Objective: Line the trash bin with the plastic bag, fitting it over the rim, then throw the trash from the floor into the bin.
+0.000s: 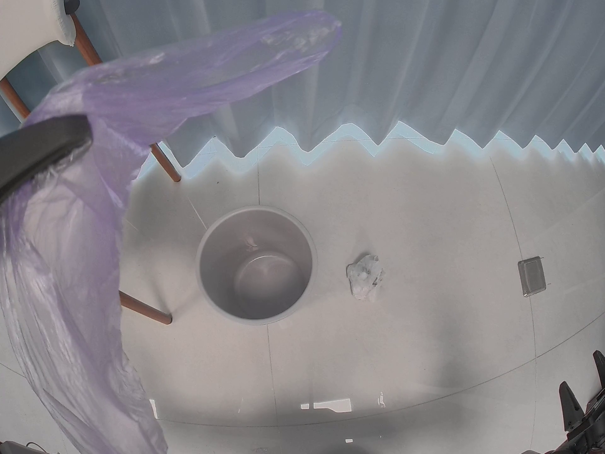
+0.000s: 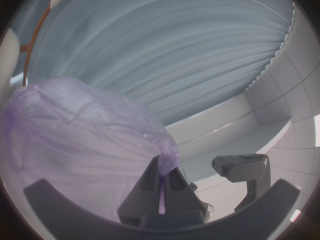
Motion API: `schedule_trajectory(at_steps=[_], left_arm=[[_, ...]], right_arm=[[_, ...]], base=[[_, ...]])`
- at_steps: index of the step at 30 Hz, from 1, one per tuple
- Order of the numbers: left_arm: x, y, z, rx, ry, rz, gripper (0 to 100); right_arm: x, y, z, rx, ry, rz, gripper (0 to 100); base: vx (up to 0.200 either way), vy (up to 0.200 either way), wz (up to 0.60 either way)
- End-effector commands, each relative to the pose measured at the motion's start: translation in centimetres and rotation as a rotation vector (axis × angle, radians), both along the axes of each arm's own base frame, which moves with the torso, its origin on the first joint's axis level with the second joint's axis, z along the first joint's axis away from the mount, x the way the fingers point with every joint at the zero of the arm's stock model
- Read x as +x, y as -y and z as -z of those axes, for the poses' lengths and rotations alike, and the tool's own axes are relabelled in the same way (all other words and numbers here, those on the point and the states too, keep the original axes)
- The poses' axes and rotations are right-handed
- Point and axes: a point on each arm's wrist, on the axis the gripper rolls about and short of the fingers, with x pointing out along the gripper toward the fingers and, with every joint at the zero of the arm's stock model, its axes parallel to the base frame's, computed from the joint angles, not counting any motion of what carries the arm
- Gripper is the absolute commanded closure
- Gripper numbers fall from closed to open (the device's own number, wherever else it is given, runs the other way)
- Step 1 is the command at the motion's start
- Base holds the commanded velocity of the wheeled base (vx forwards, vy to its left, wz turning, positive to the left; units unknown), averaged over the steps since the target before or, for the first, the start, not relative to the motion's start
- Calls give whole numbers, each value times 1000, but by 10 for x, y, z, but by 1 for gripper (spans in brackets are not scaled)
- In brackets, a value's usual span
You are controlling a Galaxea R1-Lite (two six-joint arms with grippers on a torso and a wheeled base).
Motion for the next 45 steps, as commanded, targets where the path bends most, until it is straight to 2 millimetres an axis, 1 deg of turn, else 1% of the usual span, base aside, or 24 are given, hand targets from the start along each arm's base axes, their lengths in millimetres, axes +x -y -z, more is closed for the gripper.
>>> schedule_trajectory(at_steps=[1,2,3,5,6,8,9,12,15,19,21,25,27,30,33,35,36,37,38,39,40,42,44,45], left_arm=[[25,9,12,38,-70,-9,100],[27,9,13,41,-74,-12,100],[34,9,14,42,-78,-29,100],[41,8,17,49,-86,-49,100],[56,4,24,69,-111,-99,100],[71,1,30,89,-130,-138,100],[87,-3,37,113,-133,-164,100],[119,-15,52,148,-101,-202,100],[138,-22,66,170,-51,-211,100],[164,-25,85,212,17,-247,100],[168,-26,87,216,36,-258,100],[168,-27,86,215,45,-280,100],[169,-28,84,218,47,-325,100],[170,-36,82,225,62,-362,100],[173,-48,73,272,149,-425,100],[175,-48,70,298,182,-461,100],[176,-44,74,320,171,-481,100],[174,-31,80,349,154,-476,100],[174,-31,80,349,154,-476,100],[166,1,90,406,157,-429,100],[164,8,92,414,158,-418,100],[164,17,94,423,152,-378,100],[165,19,92,429,141,-369,100],[165,19,94,467,76,-352,100]], right_arm=[[0,0,5,1,-1,1,0],[0,0,5,2,-1,-1,0],[0,0,5,1,-1,-2,0],[0,0,5,2,-1,1,0],[0,0,5,1,-1,1,0],[0,0,5,1,-1,-1,0],[0,0,5,2,-1,1,0],[0,0,5,2,-1,1,0],[0,0,5,4,-1,-1,0],[0,0,5,4,-1,-1,0],[0,0,5,4,-1,-1,0],[0,0,5,4,-1,1,0],[0,0,5,4,-1,1,0],[0,0,5,4,-1,2,0],[0,0,5,4,-1,2,0],[0,0,5,2,-2,2,0],[0,0,5,1,-2,2,0],[0,0,6,-4,-4,1,0],[0,0,6,-4,-4,1,0],[0,0,6,-9,-7,-1,0],[0,0,6,-10,-5,-1,0],[0,0,6,-10,-5,-1,0],[0,0,6,-12,-5,-1,0],[0,0,6,-13,-5,-1,0]], base=[[0,0,0],[0,0,0],[0,0,0],[0,0,0],[0,0,0],[0,0,0],[0,0,0],[0,0,0],[0,0,0],[0,0,0],[0,0,0],[0,0,0],[0,0,0],[0,0,0],[0,0,0],[0,0,0],[0,0,0],[0,0,0],[0,0,0],[0,0,0],[0,0,0],[0,0,0],[0,0,0],[0,0,0]])
